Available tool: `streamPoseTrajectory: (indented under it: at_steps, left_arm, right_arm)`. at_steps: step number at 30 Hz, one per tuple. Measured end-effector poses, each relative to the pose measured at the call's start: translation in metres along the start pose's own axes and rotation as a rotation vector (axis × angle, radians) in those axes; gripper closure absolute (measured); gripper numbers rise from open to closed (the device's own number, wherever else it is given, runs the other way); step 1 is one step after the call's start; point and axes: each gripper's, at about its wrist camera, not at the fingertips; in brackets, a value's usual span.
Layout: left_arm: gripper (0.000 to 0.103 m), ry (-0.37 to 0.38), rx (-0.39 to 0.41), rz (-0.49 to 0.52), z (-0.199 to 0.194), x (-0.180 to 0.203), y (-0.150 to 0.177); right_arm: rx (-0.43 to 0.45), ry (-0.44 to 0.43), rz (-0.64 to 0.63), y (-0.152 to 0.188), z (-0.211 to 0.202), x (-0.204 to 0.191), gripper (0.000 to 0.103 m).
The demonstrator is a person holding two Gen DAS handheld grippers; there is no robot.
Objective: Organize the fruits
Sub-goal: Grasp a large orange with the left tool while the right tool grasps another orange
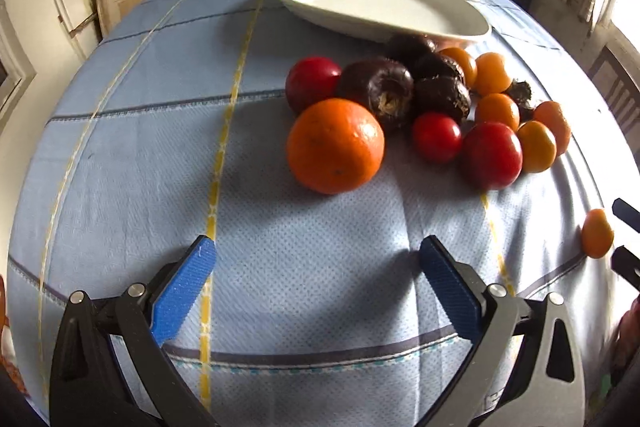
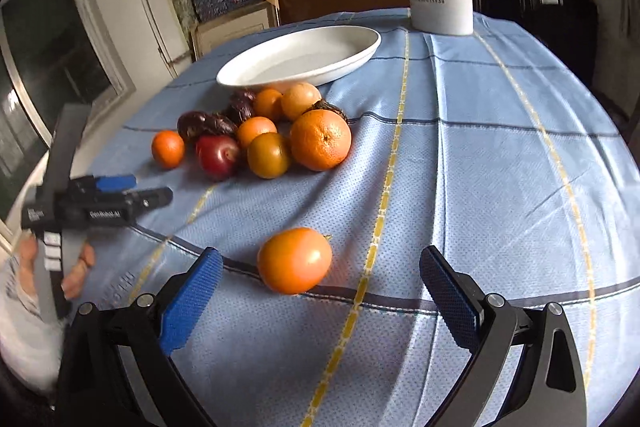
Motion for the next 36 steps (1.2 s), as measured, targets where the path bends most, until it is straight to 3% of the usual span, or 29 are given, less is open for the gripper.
streamPoseTrajectory:
  at_steps: [4,5,7,9,11,14,18,19,21,22,23,25,31,36]
  left_arm:
    - [0.004,0.011,0.013,0.016,-0.004,-0.003,0.006]
    - [0.004,0.007,0.018,0.015,-0.006,-0.003,0.009]
    - [0.004,0.006,0.022,0.026,-0.008,-0.004,0.011]
    - [0.004,0.011,0.018,0.046,-0.009,-0.002,0.006]
    - [0.004,-0.019,0.07,0.041,-0.012,-0.001,-0.004]
    - [0.004,0.007,0.096,0.023,-0.013,-0.002,-0.018]
    - [0.004,-0.023,0.129,0.068,-0.011,0.005,-0.03]
    - [0.004,-0.025,0.129,0.075,-0.008,0.008,-0.033]
    - [0.012,-0.027,0.128,0.08,-0.004,0.009,-0.032]
    - [0.034,-0.013,0.119,0.075,-0.003,0.008,-0.032]
    - [0.047,0.002,0.116,0.066,-0.002,0.006,-0.033]
    - [0.059,0.049,0.095,0.049,0.001,0.003,-0.033]
    - [0.059,0.071,0.133,0.024,-0.011,0.001,-0.03]
    - [0.059,0.069,0.217,0.03,-0.038,0.01,-0.059]
  right_arm:
    - [0.019,-0.007,-0.001,-0.001,-0.004,0.007,0.005]
    - [0.029,-0.021,0.005,-0.001,-0.004,0.011,0.008]
    - [0.026,-0.043,0.01,-0.002,-0.003,0.012,0.025]
    - [0.015,-0.038,0.013,-0.001,0.001,0.012,0.026]
    - [0.008,-0.035,0.013,0.0,0.003,0.011,0.026]
    - [0.015,-0.026,0.009,-0.001,0.005,0.008,0.031]
    - [-0.01,-0.052,0.008,-0.001,0.015,0.007,0.059]
    - [-0.011,-0.051,0.004,0.001,0.017,0.007,0.061]
    - [-0.005,-0.044,-0.007,0.0,0.016,0.006,0.062]
    - [-0.005,-0.042,-0.012,0.001,0.016,0.005,0.062]
    - [-0.005,-0.04,-0.017,0.001,0.016,0.004,0.062]
    - [-0.001,-0.041,-0.023,0.002,0.015,0.002,0.062]
    - [0.021,-0.08,0.009,-0.004,0.007,0.01,0.062]
    - [0.122,-0.066,-0.001,-0.054,-0.01,0.015,0.062]
Point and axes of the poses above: each gripper's, at about its wrist camera, not at the fingertips, and z roughly the way its jaws point, x to its right, y to its underside, and after that the axes turned 8 degrees about -z, right-handed
